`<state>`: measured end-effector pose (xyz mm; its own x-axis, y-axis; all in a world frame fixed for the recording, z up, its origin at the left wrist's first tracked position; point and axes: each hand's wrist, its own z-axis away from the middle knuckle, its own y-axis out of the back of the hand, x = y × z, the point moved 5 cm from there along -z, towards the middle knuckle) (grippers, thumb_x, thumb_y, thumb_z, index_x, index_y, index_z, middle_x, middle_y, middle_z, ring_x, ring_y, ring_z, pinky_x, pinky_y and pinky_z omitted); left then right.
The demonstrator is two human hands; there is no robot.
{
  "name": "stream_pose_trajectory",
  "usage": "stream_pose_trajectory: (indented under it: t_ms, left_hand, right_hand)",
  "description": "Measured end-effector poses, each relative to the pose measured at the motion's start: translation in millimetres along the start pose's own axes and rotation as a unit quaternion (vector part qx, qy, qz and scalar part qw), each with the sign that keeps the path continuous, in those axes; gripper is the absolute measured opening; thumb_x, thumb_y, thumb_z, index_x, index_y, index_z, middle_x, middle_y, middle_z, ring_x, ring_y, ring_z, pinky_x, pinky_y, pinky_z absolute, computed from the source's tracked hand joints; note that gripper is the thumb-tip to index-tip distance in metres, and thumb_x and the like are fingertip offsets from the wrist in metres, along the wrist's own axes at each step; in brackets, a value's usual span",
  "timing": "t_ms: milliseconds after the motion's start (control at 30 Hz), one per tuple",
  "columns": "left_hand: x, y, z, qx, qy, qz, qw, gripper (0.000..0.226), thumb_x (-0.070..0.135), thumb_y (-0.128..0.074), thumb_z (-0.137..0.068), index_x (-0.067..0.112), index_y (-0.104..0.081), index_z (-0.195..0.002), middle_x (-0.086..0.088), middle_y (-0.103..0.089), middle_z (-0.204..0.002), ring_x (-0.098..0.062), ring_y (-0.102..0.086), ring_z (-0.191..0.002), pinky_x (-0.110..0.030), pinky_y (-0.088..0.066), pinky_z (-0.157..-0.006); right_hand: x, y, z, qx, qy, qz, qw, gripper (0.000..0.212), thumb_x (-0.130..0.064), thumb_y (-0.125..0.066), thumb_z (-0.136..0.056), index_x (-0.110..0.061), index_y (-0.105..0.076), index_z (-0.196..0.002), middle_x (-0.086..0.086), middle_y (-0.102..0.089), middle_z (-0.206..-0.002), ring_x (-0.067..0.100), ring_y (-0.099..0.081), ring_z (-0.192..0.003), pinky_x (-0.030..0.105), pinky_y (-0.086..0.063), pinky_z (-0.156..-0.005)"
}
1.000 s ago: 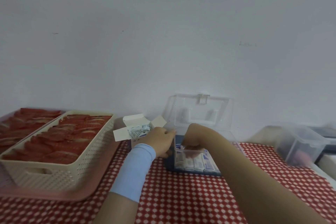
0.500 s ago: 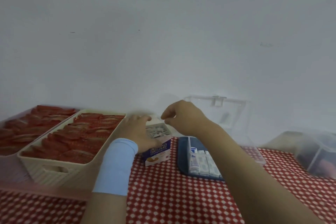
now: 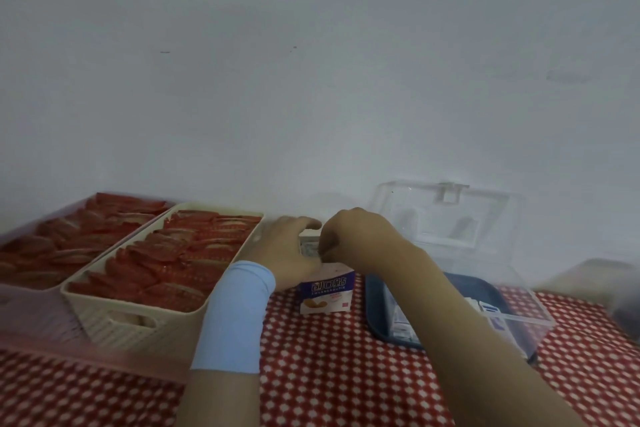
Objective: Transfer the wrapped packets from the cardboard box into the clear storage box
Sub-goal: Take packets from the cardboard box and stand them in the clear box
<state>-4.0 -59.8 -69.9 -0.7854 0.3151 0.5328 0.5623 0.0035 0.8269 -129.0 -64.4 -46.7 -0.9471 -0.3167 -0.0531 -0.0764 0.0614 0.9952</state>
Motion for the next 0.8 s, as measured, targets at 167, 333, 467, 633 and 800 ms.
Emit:
stream_pose_trajectory:
  t_ms: [167, 333, 467, 633, 800]
  left_hand:
    - [0, 5, -2, 0.044, -0.013, 0.067, 0.997, 0.039, 0.013, -0.054, -0.091, 0.032, -0.064, -0.124, 0.007, -0.057, -0.130, -0.010, -0.054, -0.116, -0.026, -0.041, -0.098]
    - [-5, -1, -7, 0.042, -0.008, 0.107, 0.993, 0.018, 0.028, -0.063, -0.090, 0.033, -0.074, -0.103, 0.021, -0.068, -0.100, 0.005, -0.058, -0.089, -0.018, -0.044, -0.078]
    - [-7, 3, -10, 0.107, -0.007, 0.185, 0.977, 0.004, 0.030, -0.072, -0.085, 0.031, -0.073, -0.081, 0.013, -0.073, -0.082, -0.004, -0.067, -0.082, -0.035, -0.056, -0.082]
    - [-16, 22, -6, 0.248, 0.021, 0.296, 0.922, 0.008, 0.014, -0.068, -0.089, 0.015, -0.067, -0.081, -0.001, -0.074, -0.079, -0.019, -0.071, -0.077, -0.046, -0.059, -0.076]
    - [-24, 30, -1, 0.310, 0.059, 0.345, 0.884, 0.017, 0.014, -0.059, -0.096, 0.024, -0.060, -0.083, -0.002, -0.074, -0.087, -0.018, -0.073, -0.077, -0.049, -0.062, -0.068]
  right_hand:
    - [7, 3, 4, 0.050, -0.018, -0.063, 0.997, 0.014, -0.031, -0.061, -0.096, -0.027, -0.073, -0.102, -0.006, -0.070, -0.098, 0.014, -0.065, -0.089, 0.033, -0.056, -0.082]
    - [20, 9, 11, 0.176, -0.008, -0.184, 0.967, 0.004, -0.028, -0.067, -0.093, -0.029, -0.070, -0.091, -0.019, -0.062, -0.079, 0.000, -0.059, -0.077, 0.020, -0.050, -0.071]
    - [17, 8, 12, 0.242, 0.008, -0.318, 0.917, 0.006, -0.027, -0.072, -0.091, -0.032, -0.070, -0.090, -0.017, -0.068, -0.079, -0.001, -0.062, -0.076, 0.016, -0.052, -0.068]
    - [20, 2, 13, 0.207, -0.050, -0.259, 0.942, 0.008, -0.033, -0.065, -0.095, -0.031, -0.071, -0.099, -0.015, -0.070, -0.093, 0.000, -0.061, -0.080, 0.019, -0.050, -0.070]
    - [8, -13, 8, 0.074, -0.075, -0.086, 0.991, 0.024, -0.048, -0.062, -0.093, -0.029, -0.077, -0.095, -0.009, -0.073, -0.088, 0.010, -0.066, -0.079, 0.029, -0.057, -0.069]
